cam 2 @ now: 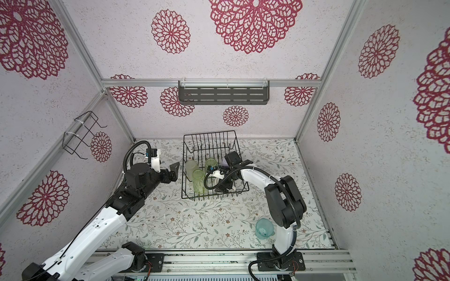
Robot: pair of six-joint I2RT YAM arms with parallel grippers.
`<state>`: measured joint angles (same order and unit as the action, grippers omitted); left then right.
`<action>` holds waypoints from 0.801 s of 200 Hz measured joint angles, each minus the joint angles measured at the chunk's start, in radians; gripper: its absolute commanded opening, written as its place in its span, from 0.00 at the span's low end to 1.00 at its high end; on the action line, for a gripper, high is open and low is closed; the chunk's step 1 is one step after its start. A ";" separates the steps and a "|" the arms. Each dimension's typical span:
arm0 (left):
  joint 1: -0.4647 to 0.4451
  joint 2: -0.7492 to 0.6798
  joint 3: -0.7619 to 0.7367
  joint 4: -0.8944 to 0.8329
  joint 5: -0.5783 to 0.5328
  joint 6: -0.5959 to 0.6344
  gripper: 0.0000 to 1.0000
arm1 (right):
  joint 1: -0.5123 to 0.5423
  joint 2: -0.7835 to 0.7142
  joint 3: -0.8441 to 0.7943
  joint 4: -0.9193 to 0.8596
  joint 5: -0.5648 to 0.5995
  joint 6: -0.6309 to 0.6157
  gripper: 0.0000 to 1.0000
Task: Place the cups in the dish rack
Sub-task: 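Lower the white mug upright into the rack with the right gripper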
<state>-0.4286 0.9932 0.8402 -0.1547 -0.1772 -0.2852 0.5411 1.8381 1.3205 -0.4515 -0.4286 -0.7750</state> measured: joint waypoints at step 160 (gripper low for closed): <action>0.002 0.013 0.000 0.000 0.012 0.000 0.94 | 0.006 0.000 0.046 -0.086 0.077 0.001 0.95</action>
<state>-0.4271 1.0058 0.8402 -0.1543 -0.1650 -0.2852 0.5468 1.8378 1.3663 -0.5377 -0.3515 -0.7742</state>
